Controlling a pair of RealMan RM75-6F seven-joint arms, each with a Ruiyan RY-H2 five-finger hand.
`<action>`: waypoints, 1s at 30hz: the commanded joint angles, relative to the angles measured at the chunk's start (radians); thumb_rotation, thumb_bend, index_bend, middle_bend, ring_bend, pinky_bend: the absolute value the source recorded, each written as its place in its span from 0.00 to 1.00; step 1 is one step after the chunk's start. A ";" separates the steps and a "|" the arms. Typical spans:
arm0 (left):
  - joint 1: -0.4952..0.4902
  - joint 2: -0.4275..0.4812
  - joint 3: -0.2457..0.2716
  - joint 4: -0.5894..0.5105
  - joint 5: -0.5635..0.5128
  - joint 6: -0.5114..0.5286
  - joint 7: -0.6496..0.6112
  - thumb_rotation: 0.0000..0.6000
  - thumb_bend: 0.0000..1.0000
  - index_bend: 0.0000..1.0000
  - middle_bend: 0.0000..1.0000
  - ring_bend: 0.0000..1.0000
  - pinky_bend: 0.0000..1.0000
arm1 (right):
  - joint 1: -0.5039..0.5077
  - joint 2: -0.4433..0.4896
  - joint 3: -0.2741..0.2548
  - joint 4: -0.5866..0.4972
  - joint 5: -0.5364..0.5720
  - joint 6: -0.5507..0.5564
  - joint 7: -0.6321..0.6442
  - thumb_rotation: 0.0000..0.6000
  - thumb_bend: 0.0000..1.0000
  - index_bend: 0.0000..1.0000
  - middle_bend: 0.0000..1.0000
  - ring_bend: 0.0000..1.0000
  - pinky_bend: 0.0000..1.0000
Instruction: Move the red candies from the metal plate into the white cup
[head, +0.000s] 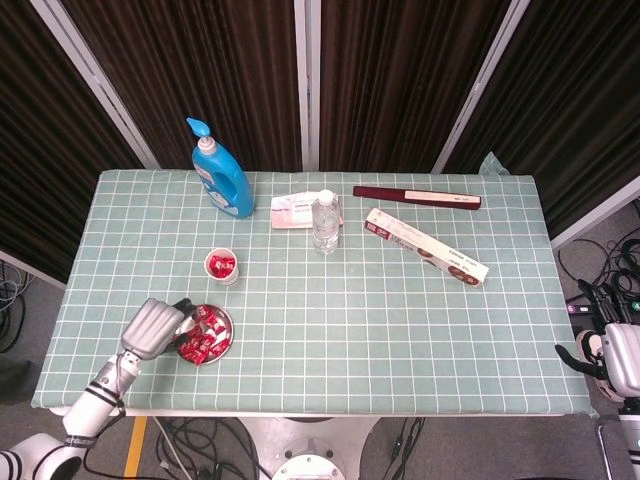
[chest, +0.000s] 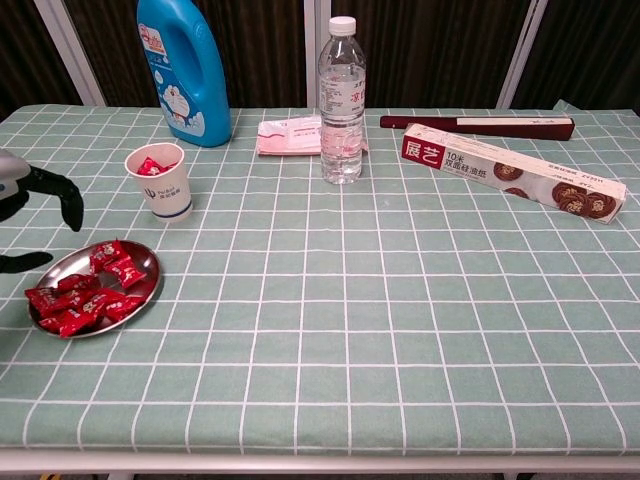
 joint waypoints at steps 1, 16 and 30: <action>0.001 -0.019 0.005 -0.008 -0.023 -0.041 0.059 1.00 0.29 0.46 0.49 0.83 1.00 | -0.001 0.002 -0.001 -0.002 -0.001 0.002 0.000 1.00 0.11 0.03 0.14 0.01 0.32; 0.006 -0.077 -0.028 0.009 -0.125 -0.104 0.196 1.00 0.25 0.44 0.48 0.83 1.00 | -0.006 0.005 -0.003 -0.003 0.005 0.005 0.000 1.00 0.11 0.03 0.14 0.01 0.32; -0.004 -0.124 -0.026 0.077 -0.121 -0.141 0.214 1.00 0.25 0.47 0.50 0.83 1.00 | -0.007 0.006 -0.004 -0.006 0.007 0.006 -0.002 1.00 0.11 0.03 0.14 0.01 0.32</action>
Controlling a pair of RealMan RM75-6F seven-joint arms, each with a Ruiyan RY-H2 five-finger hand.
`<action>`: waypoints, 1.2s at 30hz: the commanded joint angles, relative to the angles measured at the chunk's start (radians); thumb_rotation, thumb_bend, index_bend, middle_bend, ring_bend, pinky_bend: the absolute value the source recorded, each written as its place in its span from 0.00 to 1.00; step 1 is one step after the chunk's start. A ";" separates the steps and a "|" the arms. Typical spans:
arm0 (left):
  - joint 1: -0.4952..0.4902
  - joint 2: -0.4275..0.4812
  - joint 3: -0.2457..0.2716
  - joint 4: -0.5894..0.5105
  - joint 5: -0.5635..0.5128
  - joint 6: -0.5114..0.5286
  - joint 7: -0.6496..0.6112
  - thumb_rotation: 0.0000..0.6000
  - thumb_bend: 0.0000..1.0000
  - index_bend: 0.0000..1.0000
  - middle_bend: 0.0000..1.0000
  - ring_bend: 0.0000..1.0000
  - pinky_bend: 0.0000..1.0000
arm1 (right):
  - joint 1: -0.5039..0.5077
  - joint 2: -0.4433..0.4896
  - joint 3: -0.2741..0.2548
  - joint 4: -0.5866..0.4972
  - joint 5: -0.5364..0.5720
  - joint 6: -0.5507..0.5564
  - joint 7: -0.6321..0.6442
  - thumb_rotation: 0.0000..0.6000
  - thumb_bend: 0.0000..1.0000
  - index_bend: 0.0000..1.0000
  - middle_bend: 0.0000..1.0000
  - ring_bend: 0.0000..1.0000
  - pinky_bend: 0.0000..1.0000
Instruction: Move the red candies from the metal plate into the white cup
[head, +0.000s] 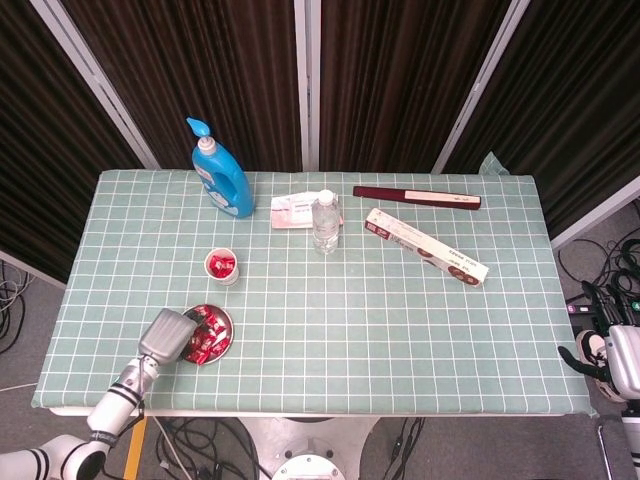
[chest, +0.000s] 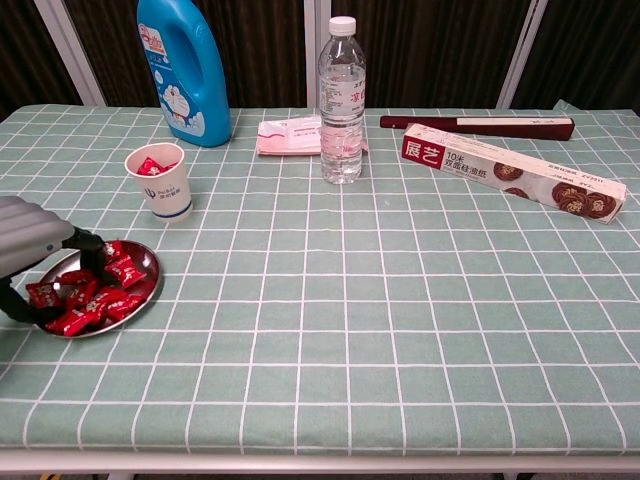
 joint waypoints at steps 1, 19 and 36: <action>-0.004 -0.008 -0.001 0.014 0.006 -0.006 -0.006 1.00 0.25 0.48 0.50 0.83 1.00 | 0.000 0.000 0.000 0.000 -0.001 0.000 -0.001 1.00 0.11 0.03 0.14 0.01 0.32; -0.030 -0.029 -0.001 0.091 0.089 -0.015 -0.147 1.00 0.46 0.64 0.67 0.87 1.00 | 0.000 0.001 0.001 0.000 0.004 -0.001 0.001 1.00 0.11 0.03 0.14 0.01 0.32; -0.124 0.086 -0.145 -0.060 0.103 0.021 -0.191 1.00 0.48 0.65 0.69 0.88 1.00 | 0.001 -0.004 0.002 0.017 0.003 -0.002 0.017 1.00 0.11 0.03 0.14 0.01 0.32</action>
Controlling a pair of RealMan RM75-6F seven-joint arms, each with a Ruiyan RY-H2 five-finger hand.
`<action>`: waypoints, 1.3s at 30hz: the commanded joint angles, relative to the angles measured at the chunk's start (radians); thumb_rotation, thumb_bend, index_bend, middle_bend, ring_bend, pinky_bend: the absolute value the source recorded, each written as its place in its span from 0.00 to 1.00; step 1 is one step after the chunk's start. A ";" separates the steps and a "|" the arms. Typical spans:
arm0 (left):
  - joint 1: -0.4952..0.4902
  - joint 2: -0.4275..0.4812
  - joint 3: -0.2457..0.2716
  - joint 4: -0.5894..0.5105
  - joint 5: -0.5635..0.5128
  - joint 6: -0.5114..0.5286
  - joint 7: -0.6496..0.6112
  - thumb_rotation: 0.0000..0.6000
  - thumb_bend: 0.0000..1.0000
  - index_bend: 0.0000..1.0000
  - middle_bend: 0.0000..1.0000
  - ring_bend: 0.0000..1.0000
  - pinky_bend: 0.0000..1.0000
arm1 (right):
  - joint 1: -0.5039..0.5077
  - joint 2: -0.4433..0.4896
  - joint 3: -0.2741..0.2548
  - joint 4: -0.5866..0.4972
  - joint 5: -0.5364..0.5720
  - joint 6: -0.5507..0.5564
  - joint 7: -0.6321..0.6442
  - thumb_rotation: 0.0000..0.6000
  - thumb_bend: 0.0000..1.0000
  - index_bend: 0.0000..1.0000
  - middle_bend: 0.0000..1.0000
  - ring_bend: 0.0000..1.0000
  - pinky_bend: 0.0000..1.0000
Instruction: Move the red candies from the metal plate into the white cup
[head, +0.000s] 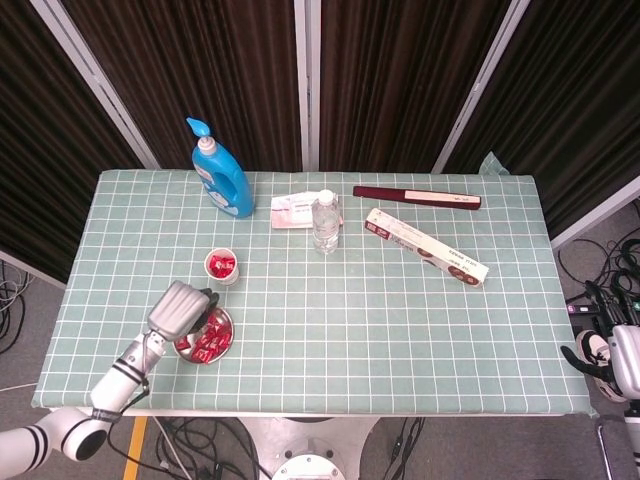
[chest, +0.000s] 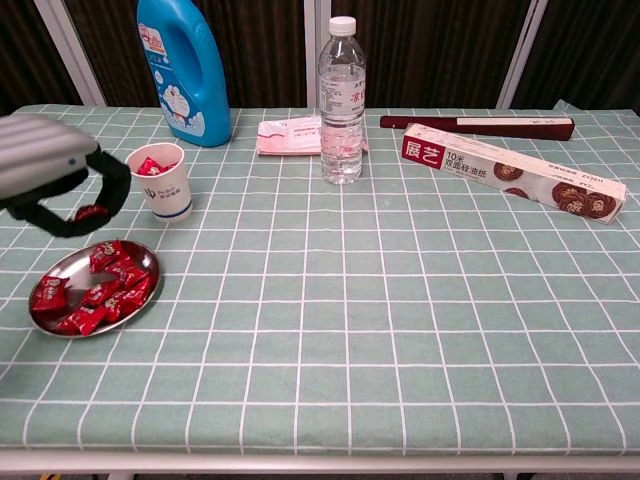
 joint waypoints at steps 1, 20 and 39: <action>-0.050 0.018 -0.060 -0.019 -0.030 -0.023 0.010 1.00 0.48 0.65 0.69 0.88 1.00 | 0.002 -0.001 0.000 0.001 0.000 -0.002 0.000 1.00 0.11 0.03 0.14 0.01 0.32; -0.218 -0.099 -0.154 0.180 -0.256 -0.224 0.047 1.00 0.40 0.48 0.51 0.86 1.00 | -0.009 0.006 0.001 0.002 0.018 -0.001 0.005 1.00 0.11 0.03 0.14 0.01 0.32; 0.039 0.058 0.056 0.004 -0.001 0.151 -0.036 1.00 0.33 0.47 0.52 0.81 1.00 | 0.002 0.001 0.003 -0.004 0.000 -0.003 -0.004 1.00 0.11 0.03 0.14 0.01 0.33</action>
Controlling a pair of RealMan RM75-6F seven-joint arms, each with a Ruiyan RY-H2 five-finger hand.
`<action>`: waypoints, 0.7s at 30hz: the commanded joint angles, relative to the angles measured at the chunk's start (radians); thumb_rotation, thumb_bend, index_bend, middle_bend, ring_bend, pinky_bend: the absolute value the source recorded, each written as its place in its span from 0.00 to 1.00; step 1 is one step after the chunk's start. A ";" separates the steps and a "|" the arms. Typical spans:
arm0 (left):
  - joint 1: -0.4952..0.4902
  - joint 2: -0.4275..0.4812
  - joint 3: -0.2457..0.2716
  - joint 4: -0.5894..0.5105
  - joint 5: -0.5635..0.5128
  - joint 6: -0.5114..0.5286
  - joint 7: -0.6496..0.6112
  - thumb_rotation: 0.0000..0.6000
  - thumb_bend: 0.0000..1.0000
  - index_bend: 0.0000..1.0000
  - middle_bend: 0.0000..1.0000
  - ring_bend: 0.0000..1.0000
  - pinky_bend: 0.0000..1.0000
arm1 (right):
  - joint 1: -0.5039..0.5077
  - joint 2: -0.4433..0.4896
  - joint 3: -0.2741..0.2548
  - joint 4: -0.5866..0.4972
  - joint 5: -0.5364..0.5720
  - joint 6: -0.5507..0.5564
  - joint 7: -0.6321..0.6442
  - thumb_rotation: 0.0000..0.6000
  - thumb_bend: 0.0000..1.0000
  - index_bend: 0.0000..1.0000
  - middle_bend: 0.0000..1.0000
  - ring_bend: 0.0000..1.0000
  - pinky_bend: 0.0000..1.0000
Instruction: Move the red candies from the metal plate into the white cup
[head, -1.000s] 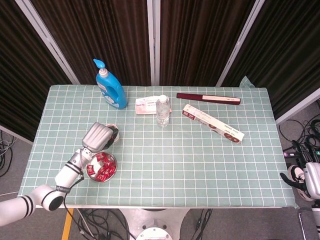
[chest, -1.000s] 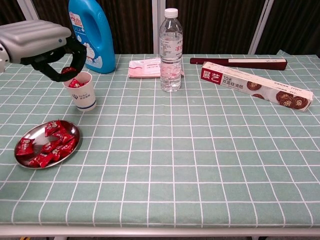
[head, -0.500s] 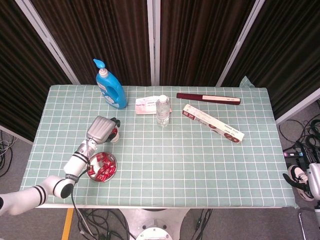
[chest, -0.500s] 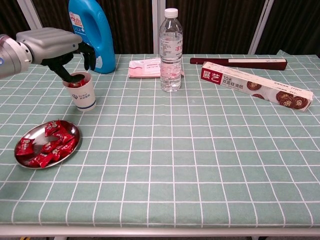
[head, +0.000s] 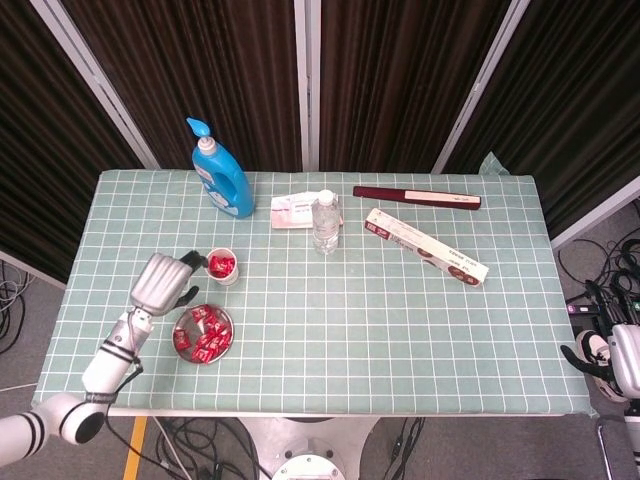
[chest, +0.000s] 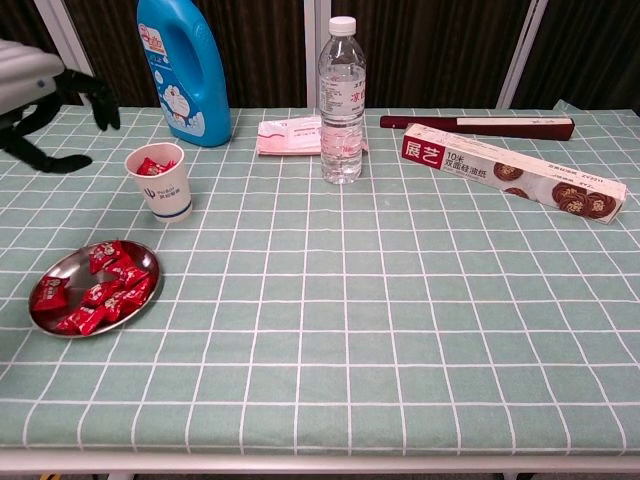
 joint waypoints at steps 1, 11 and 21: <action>0.062 0.014 0.081 0.006 0.082 0.051 -0.024 1.00 0.33 0.48 0.52 0.81 1.00 | 0.002 -0.001 0.000 0.000 -0.001 -0.002 -0.001 1.00 0.11 0.03 0.14 0.01 0.33; 0.099 -0.054 0.170 0.088 0.141 -0.005 0.035 1.00 0.26 0.49 0.52 0.82 1.00 | 0.005 0.002 -0.002 -0.014 -0.014 0.004 -0.012 1.00 0.11 0.03 0.14 0.01 0.33; 0.100 -0.085 0.165 0.150 0.138 -0.048 0.056 1.00 0.25 0.49 0.52 0.82 1.00 | -0.001 0.005 -0.003 -0.025 -0.010 0.011 -0.021 1.00 0.11 0.03 0.14 0.01 0.33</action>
